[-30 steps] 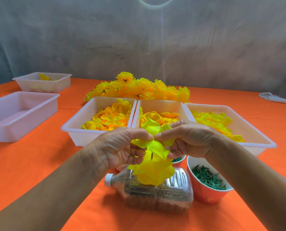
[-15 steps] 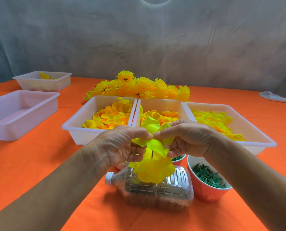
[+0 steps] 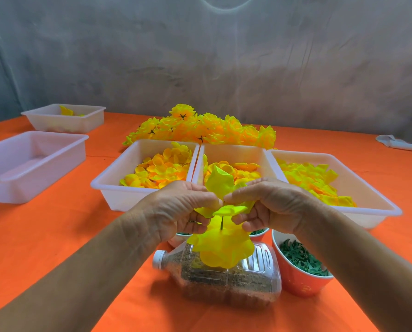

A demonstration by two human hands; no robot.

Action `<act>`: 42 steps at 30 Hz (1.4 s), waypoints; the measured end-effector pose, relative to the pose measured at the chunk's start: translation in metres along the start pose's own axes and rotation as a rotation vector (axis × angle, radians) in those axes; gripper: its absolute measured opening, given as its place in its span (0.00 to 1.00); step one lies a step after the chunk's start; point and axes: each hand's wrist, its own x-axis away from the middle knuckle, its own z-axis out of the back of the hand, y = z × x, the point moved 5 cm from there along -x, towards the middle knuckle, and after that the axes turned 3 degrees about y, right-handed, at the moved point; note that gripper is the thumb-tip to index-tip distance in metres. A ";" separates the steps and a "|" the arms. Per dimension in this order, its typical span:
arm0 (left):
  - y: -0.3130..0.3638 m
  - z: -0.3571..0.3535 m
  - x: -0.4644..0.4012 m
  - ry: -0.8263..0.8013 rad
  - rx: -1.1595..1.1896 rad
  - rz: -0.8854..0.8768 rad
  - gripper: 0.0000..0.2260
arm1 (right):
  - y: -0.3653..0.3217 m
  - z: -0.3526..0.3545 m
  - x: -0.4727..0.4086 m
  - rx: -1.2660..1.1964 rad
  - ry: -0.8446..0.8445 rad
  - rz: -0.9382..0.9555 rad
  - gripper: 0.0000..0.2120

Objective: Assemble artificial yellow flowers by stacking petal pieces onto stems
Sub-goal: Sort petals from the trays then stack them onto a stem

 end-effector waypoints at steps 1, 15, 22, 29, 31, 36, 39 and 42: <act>0.001 -0.001 0.001 0.001 -0.003 0.006 0.15 | 0.000 0.000 0.001 -0.010 -0.017 -0.006 0.09; 0.007 0.002 0.001 0.097 -0.205 -0.024 0.05 | -0.004 0.009 0.003 0.319 0.203 0.051 0.07; 0.004 0.006 -0.002 0.168 -0.308 -0.010 0.06 | 0.000 0.007 0.003 0.396 0.241 0.015 0.10; -0.002 0.005 -0.001 0.186 -0.393 -0.018 0.04 | 0.007 0.004 -0.001 0.489 0.261 0.018 0.10; -0.004 0.006 -0.001 0.214 -0.402 -0.036 0.08 | 0.009 0.003 -0.001 0.518 0.258 0.029 0.06; -0.006 0.005 -0.001 0.229 -0.424 -0.042 0.07 | 0.011 0.003 -0.003 0.545 0.258 0.059 0.02; -0.007 0.003 -0.001 0.217 -0.440 -0.041 0.06 | 0.017 0.004 -0.004 0.504 0.245 0.034 0.02; -0.011 0.002 -0.002 0.190 -0.458 -0.044 0.10 | 0.024 0.004 -0.007 0.477 0.250 0.034 0.07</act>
